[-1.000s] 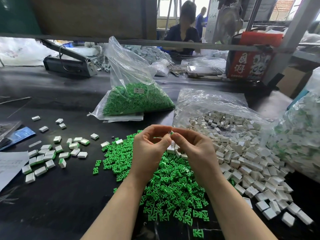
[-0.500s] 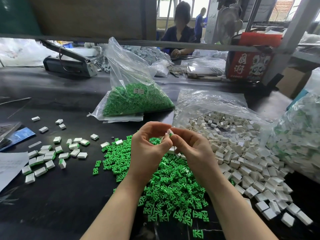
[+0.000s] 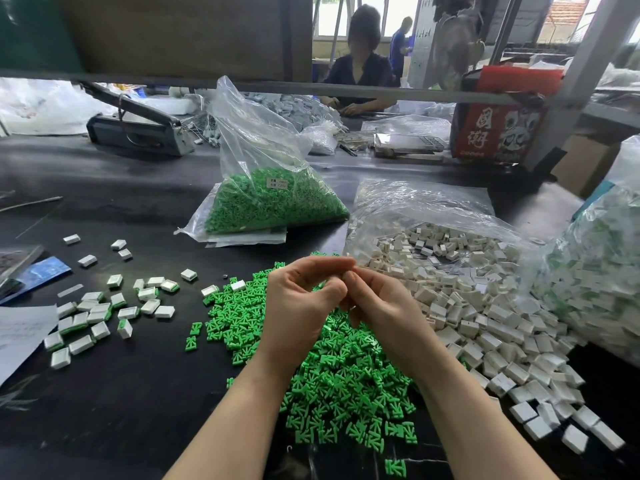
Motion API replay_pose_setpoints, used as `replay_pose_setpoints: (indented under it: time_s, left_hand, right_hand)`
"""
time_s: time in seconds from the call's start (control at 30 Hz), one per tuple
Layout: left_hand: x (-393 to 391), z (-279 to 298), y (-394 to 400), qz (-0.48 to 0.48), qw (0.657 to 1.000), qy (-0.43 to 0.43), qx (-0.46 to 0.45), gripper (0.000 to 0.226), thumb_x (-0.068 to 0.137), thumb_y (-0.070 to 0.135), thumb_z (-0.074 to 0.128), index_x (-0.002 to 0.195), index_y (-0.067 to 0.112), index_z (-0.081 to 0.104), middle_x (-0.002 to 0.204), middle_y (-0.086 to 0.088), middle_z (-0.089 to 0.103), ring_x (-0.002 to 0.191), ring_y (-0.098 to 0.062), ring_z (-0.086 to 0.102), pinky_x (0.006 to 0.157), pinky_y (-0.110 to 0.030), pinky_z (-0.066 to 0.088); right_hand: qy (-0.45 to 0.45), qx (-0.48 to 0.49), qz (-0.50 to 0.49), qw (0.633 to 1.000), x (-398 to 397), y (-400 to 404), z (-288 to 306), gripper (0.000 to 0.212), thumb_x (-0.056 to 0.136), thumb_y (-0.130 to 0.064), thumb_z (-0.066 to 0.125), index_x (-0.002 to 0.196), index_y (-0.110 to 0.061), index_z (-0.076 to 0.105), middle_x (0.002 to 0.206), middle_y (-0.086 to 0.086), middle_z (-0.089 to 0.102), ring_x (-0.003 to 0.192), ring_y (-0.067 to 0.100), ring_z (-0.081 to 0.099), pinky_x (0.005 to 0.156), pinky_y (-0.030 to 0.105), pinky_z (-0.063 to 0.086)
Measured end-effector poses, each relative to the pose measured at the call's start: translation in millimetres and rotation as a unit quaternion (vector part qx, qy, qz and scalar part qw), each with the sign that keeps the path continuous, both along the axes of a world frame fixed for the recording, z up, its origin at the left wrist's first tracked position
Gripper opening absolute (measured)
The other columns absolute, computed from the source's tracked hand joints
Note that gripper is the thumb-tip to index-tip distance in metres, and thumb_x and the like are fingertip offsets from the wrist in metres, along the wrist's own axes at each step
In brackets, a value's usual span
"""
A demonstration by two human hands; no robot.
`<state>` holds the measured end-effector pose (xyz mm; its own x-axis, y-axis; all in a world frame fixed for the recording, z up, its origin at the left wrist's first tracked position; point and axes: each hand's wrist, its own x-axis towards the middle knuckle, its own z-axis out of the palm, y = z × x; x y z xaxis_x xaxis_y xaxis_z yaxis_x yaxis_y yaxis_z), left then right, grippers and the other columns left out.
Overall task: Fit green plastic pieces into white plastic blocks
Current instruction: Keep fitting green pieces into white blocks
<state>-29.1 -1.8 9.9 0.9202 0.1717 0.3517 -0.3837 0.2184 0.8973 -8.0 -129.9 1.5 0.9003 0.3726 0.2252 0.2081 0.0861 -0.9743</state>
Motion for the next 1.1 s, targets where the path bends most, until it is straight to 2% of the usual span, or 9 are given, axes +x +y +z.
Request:
replay_pose_setpoints:
  time_s: [0.13,0.27,0.47,0.53,0.67,0.77,0.83,0.9,1.1]
  left_hand:
    - [2.4,-1.7,0.3,-0.027,0.999,-0.004,-0.025,0.027,0.076,-0.007,0.056,0.093,0.003,0.075,0.091,-0.017,0.075,0.073,-0.024,0.068,0.059,-0.043,0.059]
    - [3.3,-3.2,0.4,0.004,1.0,-0.001,0.012,0.024,0.077,0.002,0.062,0.092,0.013,0.077,0.095,-0.009,0.076,0.084,-0.017,0.07,0.071,-0.028,0.055]
    - [2.8,-3.4,-3.3,0.017,1.0,0.008,-0.003,0.025,0.075,-0.001,0.062,0.094,0.007,0.076,0.091,-0.01,0.077,0.086,-0.018,0.071,0.078,-0.027,0.055]
    - [2.1,-2.3,-3.5,-0.007,0.999,0.006,-0.033,0.024,0.079,-0.009,0.06,0.095,0.001,0.075,0.088,-0.013,0.076,0.081,-0.018,0.071,0.075,-0.026,0.057]
    - [1.5,0.4,-4.6,-0.018,0.998,0.005,-0.059,0.022,0.075,-0.004,0.061,0.09,0.003,0.076,0.082,-0.011,0.076,0.073,-0.015,0.07,0.069,-0.024,0.056]
    - [1.4,0.6,-2.8,-0.02,0.996,0.016,-0.081,0.022,0.075,-0.003,0.062,0.087,0.008,0.077,0.079,-0.013,0.073,0.066,-0.018,0.064,0.059,-0.025,0.055]
    - [1.7,-0.1,-1.9,-0.022,0.996,0.032,-0.086,0.024,0.074,-0.001,0.063,0.085,0.013,0.078,0.081,-0.017,0.071,0.064,-0.023,0.058,0.053,-0.026,0.053]
    - [2.4,0.2,-2.5,-0.029,0.995,0.045,-0.089,0.026,0.071,0.0,0.061,0.083,0.015,0.079,0.081,-0.02,0.068,0.057,-0.019,0.053,0.048,-0.025,0.048]
    - [3.9,0.9,-2.7,-0.048,0.993,0.055,-0.093,0.02,0.072,0.001,0.062,0.081,0.01,0.078,0.076,-0.019,0.067,0.047,-0.017,0.048,0.046,-0.024,0.042]
  right_hand:
    - [0.045,0.048,0.01,0.998,0.8,-0.2,-1.2,0.025,0.088,-0.035,0.065,0.093,-0.011,0.072,0.072,-0.004,0.062,0.063,0.009,0.048,0.054,0.02,0.04]
    - [0.058,0.079,0.005,0.995,3.2,-2.5,0.9,0.026,0.075,-0.04,0.076,0.088,-0.018,0.075,0.072,-0.002,0.063,0.061,0.007,0.049,0.053,0.018,0.041]
    - [0.079,0.12,-0.006,0.99,6.3,-3.9,0.9,0.033,0.067,-0.033,0.084,0.092,-0.013,0.077,0.077,0.003,0.066,0.061,0.007,0.051,0.051,0.017,0.041]
    - [0.08,0.12,-0.016,0.989,6.6,-4.2,0.7,0.032,0.066,-0.035,0.082,0.089,-0.014,0.077,0.074,0.0,0.066,0.059,0.006,0.05,0.05,0.017,0.041]
    - [0.073,0.09,-0.014,0.993,4.9,-5.2,1.6,0.025,0.068,-0.043,0.08,0.08,-0.021,0.076,0.068,-0.004,0.066,0.058,0.005,0.051,0.05,0.016,0.041]
    - [0.046,0.047,0.014,0.998,0.8,-2.1,4.6,0.025,0.082,-0.047,0.071,0.081,-0.022,0.072,0.069,-0.006,0.066,0.059,0.004,0.05,0.051,0.017,0.039]
    - [0.025,0.031,0.032,0.999,-1.8,1.4,6.0,0.023,0.092,-0.042,0.058,0.082,-0.024,0.069,0.067,-0.008,0.064,0.059,0.005,0.048,0.052,0.019,0.037]
    - [0.006,0.02,0.038,0.999,-3.0,3.2,6.4,0.025,0.096,-0.035,0.05,0.08,-0.029,0.068,0.066,-0.009,0.062,0.06,0.007,0.047,0.053,0.021,0.035]
    - [-0.038,-0.006,0.028,0.999,-3.7,0.8,4.7,0.026,0.098,-0.031,0.045,0.088,-0.019,0.065,0.07,-0.002,0.063,0.061,0.009,0.047,0.054,0.018,0.038]
